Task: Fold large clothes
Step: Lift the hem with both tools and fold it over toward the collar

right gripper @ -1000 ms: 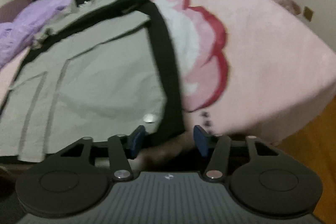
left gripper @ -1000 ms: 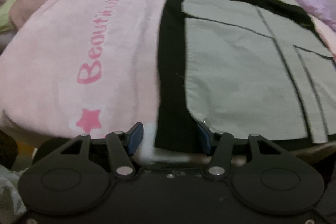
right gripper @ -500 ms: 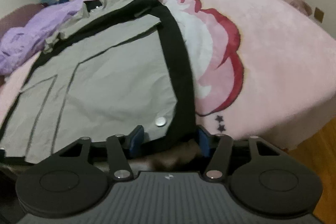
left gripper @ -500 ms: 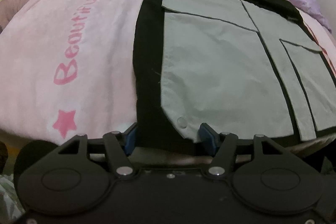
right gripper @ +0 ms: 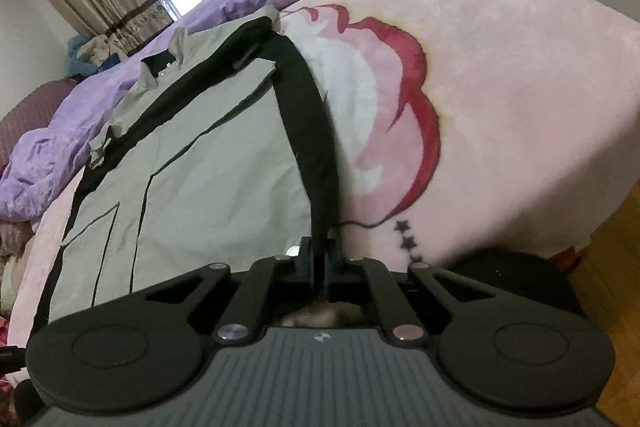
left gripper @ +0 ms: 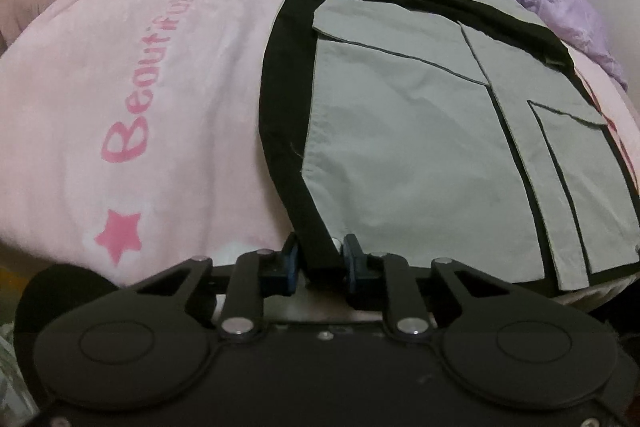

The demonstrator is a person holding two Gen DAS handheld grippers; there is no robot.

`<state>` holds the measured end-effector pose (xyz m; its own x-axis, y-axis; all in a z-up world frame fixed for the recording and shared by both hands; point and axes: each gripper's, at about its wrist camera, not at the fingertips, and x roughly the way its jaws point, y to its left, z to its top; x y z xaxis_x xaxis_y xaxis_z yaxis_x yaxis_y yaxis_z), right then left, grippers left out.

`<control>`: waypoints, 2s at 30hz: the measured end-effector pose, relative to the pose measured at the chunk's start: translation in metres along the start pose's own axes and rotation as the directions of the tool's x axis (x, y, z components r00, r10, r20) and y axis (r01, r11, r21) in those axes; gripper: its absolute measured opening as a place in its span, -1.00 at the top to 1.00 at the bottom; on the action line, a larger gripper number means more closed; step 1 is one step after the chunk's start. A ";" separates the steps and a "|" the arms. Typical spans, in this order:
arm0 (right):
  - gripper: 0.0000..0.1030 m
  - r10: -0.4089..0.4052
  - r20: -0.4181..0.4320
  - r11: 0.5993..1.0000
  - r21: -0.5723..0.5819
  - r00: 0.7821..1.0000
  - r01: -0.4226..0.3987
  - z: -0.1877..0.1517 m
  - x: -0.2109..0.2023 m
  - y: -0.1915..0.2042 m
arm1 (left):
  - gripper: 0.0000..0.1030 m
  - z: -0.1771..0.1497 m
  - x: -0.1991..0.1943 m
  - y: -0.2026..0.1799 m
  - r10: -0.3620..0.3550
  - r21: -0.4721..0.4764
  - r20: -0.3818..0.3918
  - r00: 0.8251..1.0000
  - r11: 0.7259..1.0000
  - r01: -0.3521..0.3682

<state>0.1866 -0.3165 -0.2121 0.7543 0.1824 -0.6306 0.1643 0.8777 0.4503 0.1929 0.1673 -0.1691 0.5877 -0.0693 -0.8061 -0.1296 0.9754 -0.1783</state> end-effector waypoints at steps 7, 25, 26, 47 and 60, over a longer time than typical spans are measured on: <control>0.84 -0.007 0.003 1.000 0.002 1.000 0.007 0.001 0.000 -0.004 | 0.54 -0.003 -0.005 0.014 -0.050 -0.060 -0.001 0.999 0.997 0.050; 0.91 -0.027 0.096 0.999 -0.025 0.995 0.029 0.002 -0.013 0.011 | 0.96 -0.001 -0.026 0.014 0.009 -0.085 0.067 0.998 0.996 -0.004; 0.91 -0.005 0.119 1.000 -0.024 0.993 0.008 0.006 -0.019 0.013 | 0.96 0.002 -0.033 0.011 0.003 -0.077 0.091 0.996 0.997 0.004; 0.95 0.178 0.384 0.978 -0.173 0.906 -0.118 0.132 0.021 0.105 | 0.96 0.137 -0.010 -0.019 -0.015 -0.023 0.368 0.930 0.999 0.026; 0.96 0.149 0.458 0.980 -0.186 0.876 -0.070 0.240 0.113 0.151 | 1.00 0.270 0.063 -0.024 0.086 -0.023 0.475 0.876 0.996 -0.085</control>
<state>0.4491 -0.2698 -0.0643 0.9766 0.0879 -0.1962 -0.0098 0.9299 0.3678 0.4488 0.1966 -0.0628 0.8829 0.1224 -0.4533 -0.1974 0.9728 -0.1216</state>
